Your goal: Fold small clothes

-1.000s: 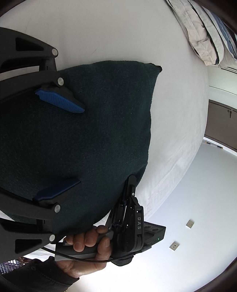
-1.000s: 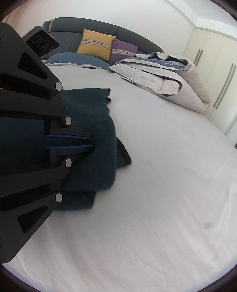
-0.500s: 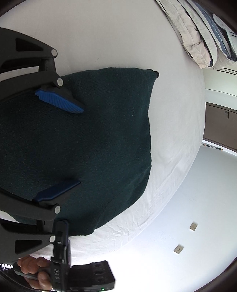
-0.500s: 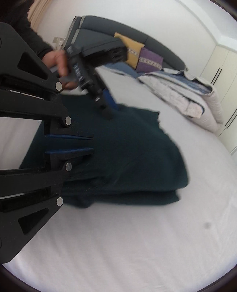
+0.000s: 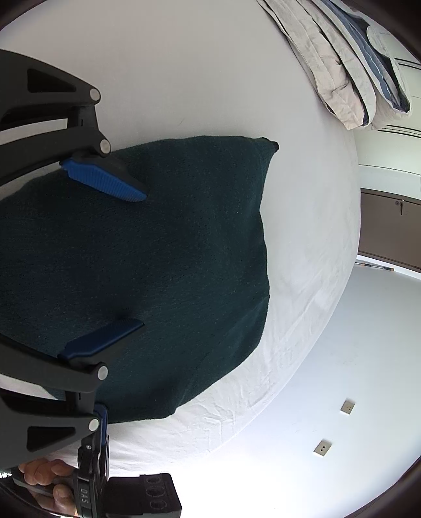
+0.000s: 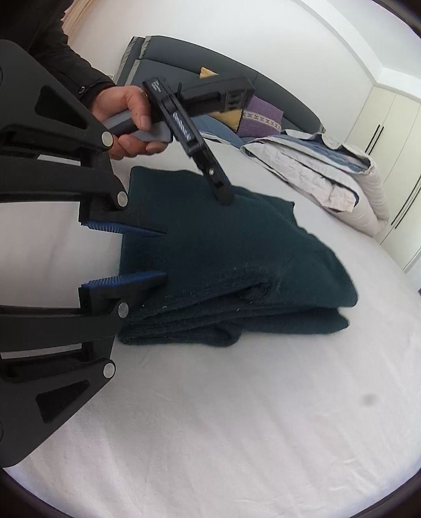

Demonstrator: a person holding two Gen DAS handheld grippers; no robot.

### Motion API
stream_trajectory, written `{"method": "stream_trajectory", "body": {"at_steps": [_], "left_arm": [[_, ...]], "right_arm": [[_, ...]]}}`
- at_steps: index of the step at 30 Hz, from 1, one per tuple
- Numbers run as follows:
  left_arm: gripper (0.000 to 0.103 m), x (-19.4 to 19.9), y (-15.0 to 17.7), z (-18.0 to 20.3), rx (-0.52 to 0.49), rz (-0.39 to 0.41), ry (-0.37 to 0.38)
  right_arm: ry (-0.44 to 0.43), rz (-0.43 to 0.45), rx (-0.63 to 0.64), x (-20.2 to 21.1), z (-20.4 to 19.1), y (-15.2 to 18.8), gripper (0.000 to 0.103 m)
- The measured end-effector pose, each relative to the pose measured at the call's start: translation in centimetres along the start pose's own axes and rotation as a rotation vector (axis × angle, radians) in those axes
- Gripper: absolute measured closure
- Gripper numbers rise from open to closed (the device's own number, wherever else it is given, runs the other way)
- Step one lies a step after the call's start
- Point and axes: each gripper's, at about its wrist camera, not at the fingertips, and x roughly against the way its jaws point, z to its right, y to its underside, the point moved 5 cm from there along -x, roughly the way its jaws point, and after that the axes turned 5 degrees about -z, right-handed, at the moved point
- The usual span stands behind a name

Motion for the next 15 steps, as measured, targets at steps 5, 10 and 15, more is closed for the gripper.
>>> {"method": "stream_trajectory", "body": {"at_steps": [5, 10, 15], "left_arm": [[0.027, 4.1, 1.7, 0.2, 0.026, 0.065, 0.078], [0.028, 1.9, 3.5, -0.1, 0.046, -0.013, 0.117], [0.027, 1.6, 4.1, 0.2, 0.025, -0.013, 0.119]], "right_arm": [[0.021, 0.047, 0.032, 1.9, -1.5, 0.9, 0.08], [-0.008, 0.121, 0.045, 4.2, -3.1, 0.3, 0.053], [0.079, 0.104, -0.029, 4.3, -1.2, -0.7, 0.053]]}}
